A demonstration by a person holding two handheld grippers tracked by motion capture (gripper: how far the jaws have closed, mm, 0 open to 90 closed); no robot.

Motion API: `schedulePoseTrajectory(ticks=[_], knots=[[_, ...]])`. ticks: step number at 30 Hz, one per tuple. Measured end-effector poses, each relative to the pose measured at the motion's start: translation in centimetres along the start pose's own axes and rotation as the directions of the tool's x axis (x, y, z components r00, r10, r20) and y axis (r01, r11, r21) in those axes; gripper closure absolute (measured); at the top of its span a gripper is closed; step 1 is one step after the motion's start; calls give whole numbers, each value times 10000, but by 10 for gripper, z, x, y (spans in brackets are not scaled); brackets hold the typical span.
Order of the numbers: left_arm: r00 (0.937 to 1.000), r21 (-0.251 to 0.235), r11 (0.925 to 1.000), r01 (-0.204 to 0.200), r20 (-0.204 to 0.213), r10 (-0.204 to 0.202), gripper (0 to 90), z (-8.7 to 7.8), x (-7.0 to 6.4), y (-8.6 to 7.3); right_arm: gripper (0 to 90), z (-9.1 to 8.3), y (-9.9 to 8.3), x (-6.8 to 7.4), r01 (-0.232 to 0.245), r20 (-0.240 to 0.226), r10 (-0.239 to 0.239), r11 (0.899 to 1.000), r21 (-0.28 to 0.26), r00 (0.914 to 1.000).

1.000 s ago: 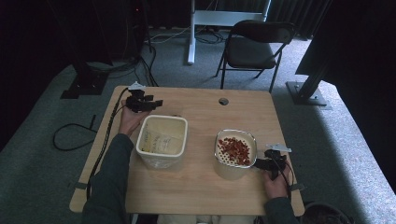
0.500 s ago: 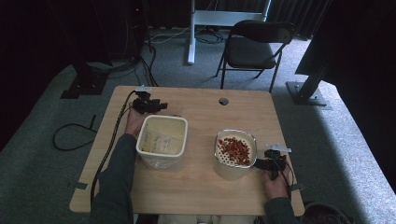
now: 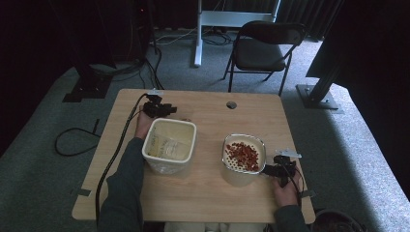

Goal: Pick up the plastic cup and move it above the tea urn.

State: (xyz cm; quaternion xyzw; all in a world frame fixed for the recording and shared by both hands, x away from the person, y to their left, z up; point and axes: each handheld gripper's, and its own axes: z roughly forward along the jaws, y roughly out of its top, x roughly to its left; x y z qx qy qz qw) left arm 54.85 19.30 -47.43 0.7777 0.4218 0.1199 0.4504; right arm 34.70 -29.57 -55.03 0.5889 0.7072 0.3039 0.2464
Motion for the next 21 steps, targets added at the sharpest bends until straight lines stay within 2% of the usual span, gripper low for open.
schedulePoseTrajectory(ticks=[1, 2, 3, 5, 7, 8, 13, 17, 21], knots=[[10000, 0, 10000, 0, 0, 0, 594, 0, 0, 0, 112, 0, 0, 0, -5, 6, 5, 10000, -1, 10000], [9996, -494, 9986, 209, 177, -201, 559, -6, 1, 4, 112, 0, 0, 0, 1, 2, -1, 10000, -4, 10000], [9992, -552, 9982, 228, 331, -210, 532, -7, 1, 5, 112, 0, 0, 0, 4, 1, -4, 10000, -8, 10000], [9985, -456, 9988, 197, 514, -174, 496, -6, 1, 5, 112, 0, 0, 0, 1, 4, -1, 10000, -4, 10000], [9985, -456, 9988, 197, 514, -174, 478, -6, 1, 5, 112, 0, 0, 0, 6, 3, -6, 10000, -7, 10000], [9976, -265, 9992, 292, 631, -275, 460, -2, 2, 2, 112, 0, 0, 0, 5, 4, -5, 10000, -6, 10000], [9982, -149, 9995, 285, 536, -277, 460, 3, 0, 1, 112, 0, 0, 1, 1, 6, -1, 10000, -6, 10000], [9995, -47, 9999, 153, 289, -152, 520, 4, 0, 1, 112, 0, 0, 0, 3, 5, -3, 10000, -7, 10000], [9996, -17, 10000, 58, 265, -57, 667, 2, -1, 1, 112, 0, 0, 1, 4, 6, -4, 10000, -7, 10000]])
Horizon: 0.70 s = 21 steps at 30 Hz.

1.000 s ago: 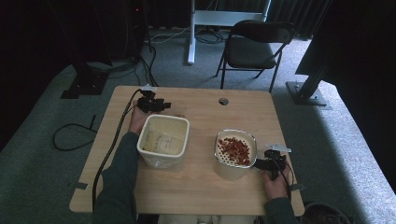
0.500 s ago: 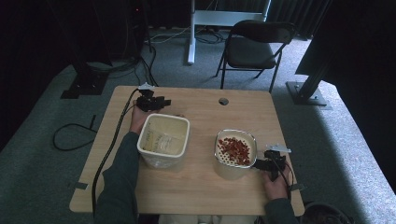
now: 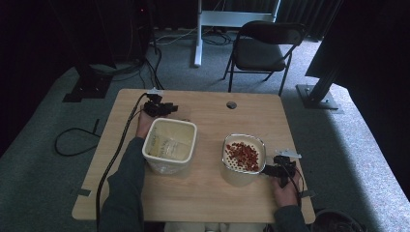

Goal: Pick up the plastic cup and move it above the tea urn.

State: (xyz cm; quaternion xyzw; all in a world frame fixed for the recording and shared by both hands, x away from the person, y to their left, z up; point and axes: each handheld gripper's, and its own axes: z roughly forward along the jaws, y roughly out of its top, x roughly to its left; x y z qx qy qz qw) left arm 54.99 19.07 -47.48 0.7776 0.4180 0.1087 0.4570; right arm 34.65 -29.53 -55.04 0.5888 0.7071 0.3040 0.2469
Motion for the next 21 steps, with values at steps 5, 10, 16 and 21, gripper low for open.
schedulePoseTrajectory(ticks=[5, 10, 16, 21], knots=[[10000, 20, 10000, -61, -55, 61, 746, -1, 0, 0, 112, 0, 0, 0, -2, 0, 2, 10000, 0, 10000], [9998, 12, 10000, 15, 217, -15, 638, 1, 0, -1, 112, 0, 0, 0, 0, 1, 0, 10000, -1, 10000], [9981, -70, 10000, -33, 612, 37, 606, 1, -1, 0, 112, 0, 0, 0, -2, 1, 2, 10000, 0, 10000], [9978, 92, 10000, -20, 669, 13, 564, 5, -4, 0, 112, 0, 0, 0, -1, 1, 1, 10000, 0, 10000]])
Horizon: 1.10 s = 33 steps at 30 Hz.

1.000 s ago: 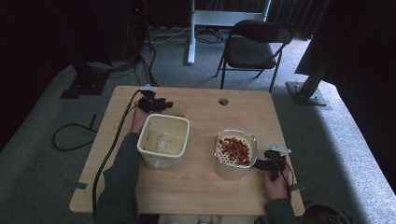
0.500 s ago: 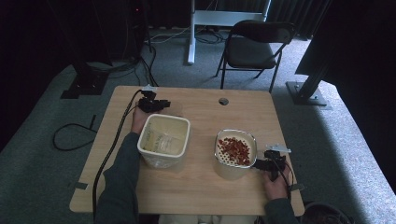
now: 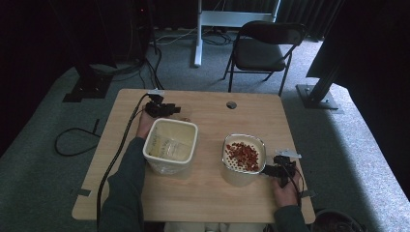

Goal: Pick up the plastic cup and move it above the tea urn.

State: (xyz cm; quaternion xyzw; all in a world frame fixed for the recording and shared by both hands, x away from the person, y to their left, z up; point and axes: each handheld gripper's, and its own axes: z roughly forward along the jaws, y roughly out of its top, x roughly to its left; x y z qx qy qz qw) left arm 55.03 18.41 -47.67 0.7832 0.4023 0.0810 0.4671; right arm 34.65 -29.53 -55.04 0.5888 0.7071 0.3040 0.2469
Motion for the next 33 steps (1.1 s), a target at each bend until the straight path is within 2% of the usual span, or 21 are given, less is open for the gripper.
schedulePoseTrajectory(ticks=[4, 11, 17, 21, 27, 31, 33], knots=[[9996, 163, 9999, -32, -273, 36, 648, 2, -1, -1, 112, 0, 0, 0, -1, 0, 1, 10000, 0, 10000], [9989, 370, 9991, -205, -404, 220, 830, 1, -1, -1, 112, 0, 0, 0, -1, 0, 1, 10000, 0, 10000], [9987, 364, 9991, -236, -436, 252, 846, -1, -1, 0, 112, 0, 0, 0, 0, -1, 0, 10000, -1, 10000], [9975, 261, 9995, -194, -679, 212, 851, -8, -1, 3, 112, 0, 0, 0, 0, -2, 0, 10000, 1, 10000], [9940, 536, 9984, -172, -1074, 229, 849, -12, 2, 2, 112, 0, 0, 0, 1, -1, -1, 10000, 0, 10000], [9936, 523, 9985, -174, -1105, 232, 800, -11, 2, 2, 112, 0, 0, 0, -2, -1, 2, 10000, -2, 10000], [9936, 589, 9981, -156, -1104, 220, 736, -7, 0, 1, 112, 0, 0, 0, -3, -2, 3, 10000, -2, 10000]])
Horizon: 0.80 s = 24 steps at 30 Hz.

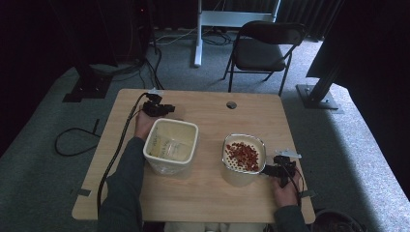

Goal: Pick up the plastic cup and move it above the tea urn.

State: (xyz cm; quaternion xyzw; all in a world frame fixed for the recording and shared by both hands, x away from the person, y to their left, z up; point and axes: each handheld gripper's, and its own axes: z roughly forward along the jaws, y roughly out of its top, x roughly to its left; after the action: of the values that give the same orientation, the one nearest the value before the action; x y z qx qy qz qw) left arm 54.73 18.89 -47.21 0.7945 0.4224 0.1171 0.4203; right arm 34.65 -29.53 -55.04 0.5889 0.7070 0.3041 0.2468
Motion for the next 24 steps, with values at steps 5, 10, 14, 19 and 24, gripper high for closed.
schedulePoseTrajectory(ticks=[5, 10, 14, 19, 24], knots=[[10000, 171, 9998, 48, -44, -47, 692, 4, -1, -2, 112, 0, 0, 0, 3, -1, -3, 10000, 4, 10000], [9997, 113, 9998, 160, -208, -158, 822, 1, 0, -3, 112, 0, 0, 0, 9, -7, -9, 10000, -1, 10000], [9975, -176, 9986, 507, -489, -515, 839, -13, 7, -8, 112, 0, 0, 0, 25, -16, -25, 10000, -10, 10000], [9943, -539, 9966, 622, -837, -666, 842, -28, 10, -14, 112, 0, 0, 0, 30, -27, -30, 10000, -5, 10000], [9876, -823, 9931, 835, -1263, -935, 844, -56, 18, -28, 112, -1, -1, 0, 59, -31, -59, 10000, -6, 10000]])
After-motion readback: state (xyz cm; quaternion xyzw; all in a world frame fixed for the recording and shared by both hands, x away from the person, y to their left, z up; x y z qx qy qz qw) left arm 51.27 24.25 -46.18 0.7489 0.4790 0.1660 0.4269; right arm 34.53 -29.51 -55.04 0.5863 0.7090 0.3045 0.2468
